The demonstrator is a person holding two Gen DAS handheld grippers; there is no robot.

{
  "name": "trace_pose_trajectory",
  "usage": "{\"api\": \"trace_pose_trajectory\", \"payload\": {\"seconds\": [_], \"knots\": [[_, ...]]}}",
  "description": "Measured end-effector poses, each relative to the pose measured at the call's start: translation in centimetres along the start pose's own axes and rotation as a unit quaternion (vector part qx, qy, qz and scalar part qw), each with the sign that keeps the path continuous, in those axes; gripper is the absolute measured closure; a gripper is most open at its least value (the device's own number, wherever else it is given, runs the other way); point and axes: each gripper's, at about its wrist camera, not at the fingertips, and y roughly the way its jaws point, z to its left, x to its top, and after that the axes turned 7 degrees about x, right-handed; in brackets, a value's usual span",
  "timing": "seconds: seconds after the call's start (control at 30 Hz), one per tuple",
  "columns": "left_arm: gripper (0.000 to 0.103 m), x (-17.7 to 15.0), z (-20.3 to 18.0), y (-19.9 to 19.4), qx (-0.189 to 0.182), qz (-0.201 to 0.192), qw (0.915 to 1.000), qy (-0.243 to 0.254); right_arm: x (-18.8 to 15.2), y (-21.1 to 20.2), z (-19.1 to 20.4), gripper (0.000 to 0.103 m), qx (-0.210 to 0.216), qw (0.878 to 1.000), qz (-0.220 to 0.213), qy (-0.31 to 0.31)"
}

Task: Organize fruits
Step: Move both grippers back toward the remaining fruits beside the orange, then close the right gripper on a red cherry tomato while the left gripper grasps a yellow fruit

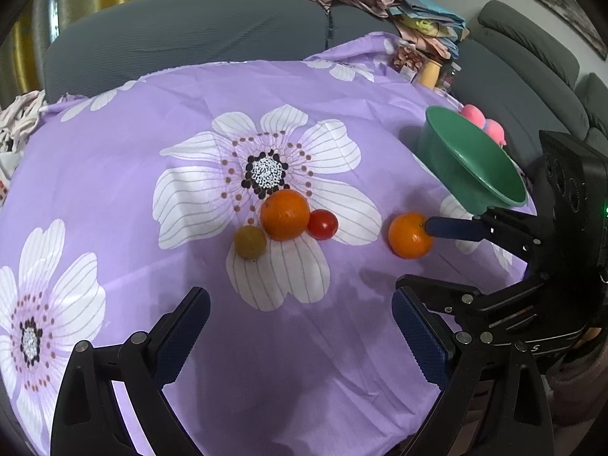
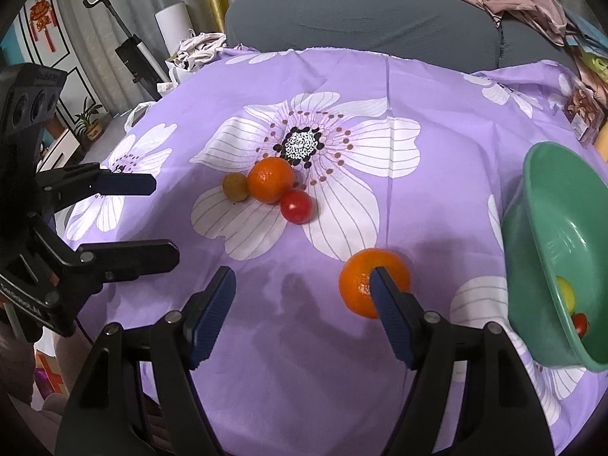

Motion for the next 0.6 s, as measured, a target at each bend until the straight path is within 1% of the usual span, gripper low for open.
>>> {"api": "trace_pose_trajectory", "payload": {"seconds": [0.33,0.6], "knots": [[0.007,0.8,0.0,0.8,0.003,0.007,0.9999,0.010,1.5,1.0,0.2,0.030,0.006,1.000,0.002,-0.025],[0.007,1.4,0.3,1.4,0.009,0.012,0.9998,0.013,2.9,2.4,-0.3,0.030,0.022,0.999,0.014,-0.041]]}}
